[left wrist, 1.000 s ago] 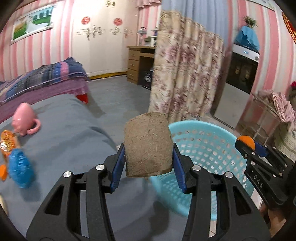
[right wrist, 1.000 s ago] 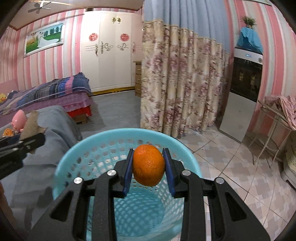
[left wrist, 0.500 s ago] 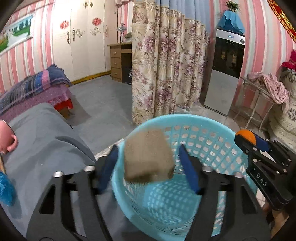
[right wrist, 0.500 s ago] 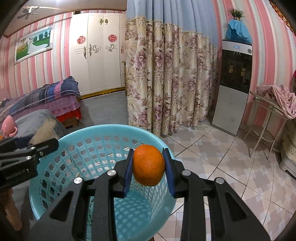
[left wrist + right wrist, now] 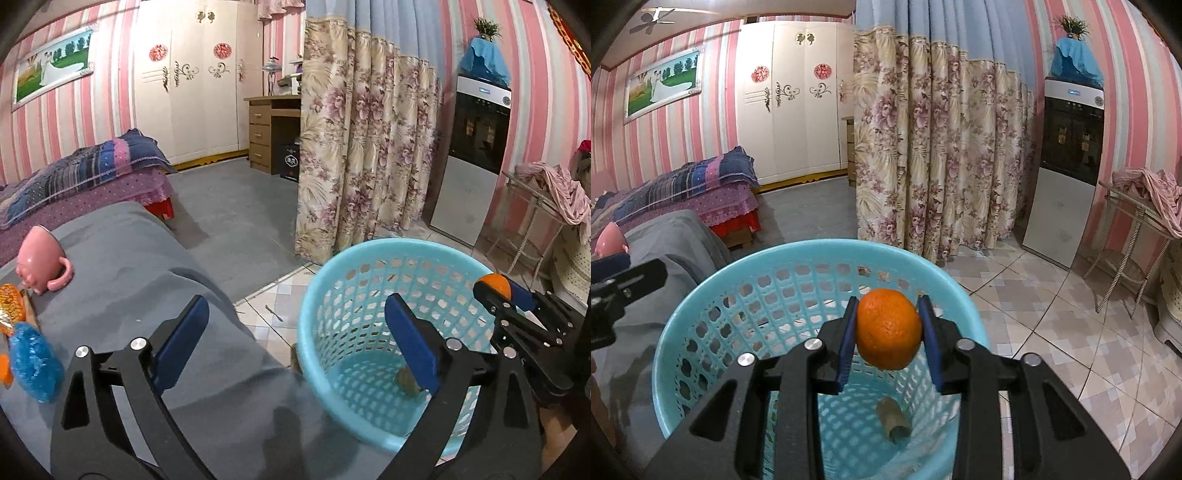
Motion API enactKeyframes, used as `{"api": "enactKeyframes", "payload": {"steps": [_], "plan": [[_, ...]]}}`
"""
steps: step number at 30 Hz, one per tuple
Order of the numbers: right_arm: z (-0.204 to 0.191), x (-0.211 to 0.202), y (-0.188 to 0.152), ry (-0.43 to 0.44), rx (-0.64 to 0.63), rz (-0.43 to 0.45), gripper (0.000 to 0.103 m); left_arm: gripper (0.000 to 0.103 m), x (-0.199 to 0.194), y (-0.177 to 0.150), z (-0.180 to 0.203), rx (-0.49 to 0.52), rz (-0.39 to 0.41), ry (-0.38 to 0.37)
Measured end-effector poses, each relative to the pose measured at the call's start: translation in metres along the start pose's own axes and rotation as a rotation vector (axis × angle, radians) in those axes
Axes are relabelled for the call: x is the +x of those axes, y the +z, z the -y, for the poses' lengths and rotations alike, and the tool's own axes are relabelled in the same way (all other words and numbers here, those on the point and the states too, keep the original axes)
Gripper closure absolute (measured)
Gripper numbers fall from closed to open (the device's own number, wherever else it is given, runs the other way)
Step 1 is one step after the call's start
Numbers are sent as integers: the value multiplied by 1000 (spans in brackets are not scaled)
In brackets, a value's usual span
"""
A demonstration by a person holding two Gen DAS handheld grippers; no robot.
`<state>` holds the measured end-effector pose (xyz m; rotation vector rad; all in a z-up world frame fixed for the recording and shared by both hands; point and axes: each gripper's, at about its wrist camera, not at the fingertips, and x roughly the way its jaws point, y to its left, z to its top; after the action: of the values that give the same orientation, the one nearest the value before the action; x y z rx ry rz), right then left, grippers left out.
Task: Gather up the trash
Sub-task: 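Carry both items to the blue basket and release them inside, then return both tools to the table and grasp the white lid with the right tool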
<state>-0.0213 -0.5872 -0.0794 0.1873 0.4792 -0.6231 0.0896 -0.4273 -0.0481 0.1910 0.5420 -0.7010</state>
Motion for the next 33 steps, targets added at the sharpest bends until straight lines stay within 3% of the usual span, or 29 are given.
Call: {"api": "enactKeyframes", "payload": {"steps": [2,3,8,16,22,33], "plan": [[-4,-2,2,-11,-3,13,34,8,-4,-1,-5,-3,6,9],[-5,-4,4,-22,-6,22,29,8,-6,-1,-8,-6,7,11],[-8,-9,8,-27,-7,5,20,7,-16,-4,-28,-52,2,31],[-20,-26,10,-29,-16,6,15,7,-51,-9,-64,-92,18,94],[-49,-46,16,18,-20,25,13,6,-95,-13,-103,-129,49,176],[-166,-89,23,192,-124,49,6,5,-177,-45,-198,-216,44,369]]}}
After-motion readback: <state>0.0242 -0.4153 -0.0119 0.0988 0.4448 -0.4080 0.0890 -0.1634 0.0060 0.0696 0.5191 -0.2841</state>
